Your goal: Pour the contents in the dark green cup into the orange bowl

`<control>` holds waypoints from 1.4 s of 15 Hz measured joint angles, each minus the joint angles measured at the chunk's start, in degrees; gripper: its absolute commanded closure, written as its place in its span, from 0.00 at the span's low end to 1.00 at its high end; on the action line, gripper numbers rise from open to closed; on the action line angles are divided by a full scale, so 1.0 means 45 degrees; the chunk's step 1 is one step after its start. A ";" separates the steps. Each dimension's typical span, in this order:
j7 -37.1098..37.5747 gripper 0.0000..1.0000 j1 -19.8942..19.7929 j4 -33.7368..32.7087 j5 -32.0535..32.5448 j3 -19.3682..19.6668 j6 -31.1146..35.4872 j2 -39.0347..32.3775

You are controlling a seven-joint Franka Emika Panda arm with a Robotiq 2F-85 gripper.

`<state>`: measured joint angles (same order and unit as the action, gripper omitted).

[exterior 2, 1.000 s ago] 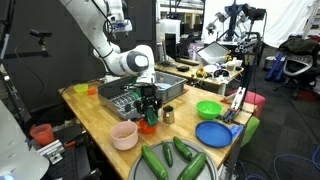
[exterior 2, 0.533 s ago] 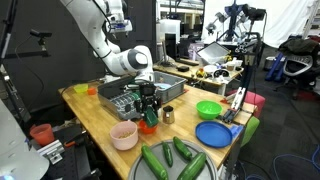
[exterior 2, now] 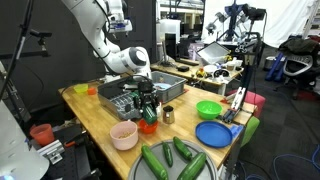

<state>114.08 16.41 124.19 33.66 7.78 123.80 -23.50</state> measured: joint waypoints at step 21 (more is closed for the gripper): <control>0.0135 0.55 0.0126 -0.2434 0.0157 -0.0770 -0.3723 -0.1731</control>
<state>114.69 16.98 113.24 34.37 4.31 107.05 -31.29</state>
